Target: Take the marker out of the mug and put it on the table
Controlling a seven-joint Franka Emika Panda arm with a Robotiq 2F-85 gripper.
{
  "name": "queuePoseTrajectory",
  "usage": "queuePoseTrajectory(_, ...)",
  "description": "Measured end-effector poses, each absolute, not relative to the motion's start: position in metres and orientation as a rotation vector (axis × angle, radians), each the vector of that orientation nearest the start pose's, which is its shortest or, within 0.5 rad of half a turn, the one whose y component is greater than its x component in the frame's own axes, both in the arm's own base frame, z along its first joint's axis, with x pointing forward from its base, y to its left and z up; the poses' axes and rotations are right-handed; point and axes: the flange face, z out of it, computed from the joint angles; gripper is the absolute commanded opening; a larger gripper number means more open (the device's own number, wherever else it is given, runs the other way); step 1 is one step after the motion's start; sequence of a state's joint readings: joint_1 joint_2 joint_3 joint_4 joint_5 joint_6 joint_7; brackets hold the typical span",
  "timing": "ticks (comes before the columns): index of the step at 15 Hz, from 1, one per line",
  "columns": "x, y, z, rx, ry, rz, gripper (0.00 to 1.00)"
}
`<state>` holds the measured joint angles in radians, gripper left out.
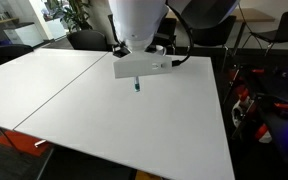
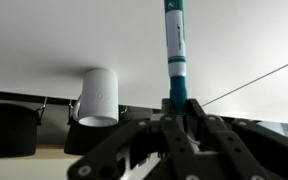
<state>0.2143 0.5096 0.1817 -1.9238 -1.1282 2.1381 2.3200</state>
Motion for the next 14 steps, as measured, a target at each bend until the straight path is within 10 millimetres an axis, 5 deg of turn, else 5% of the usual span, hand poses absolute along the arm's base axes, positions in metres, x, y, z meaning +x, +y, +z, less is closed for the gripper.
queuePoseTrajectory(6,0.603,0.215,0.196,-2.783,1.754,-0.807,0.05)
queuePoseTrajectory(14,0.633,0.182,0.170,-2.770,1.726,-0.286,0.08)
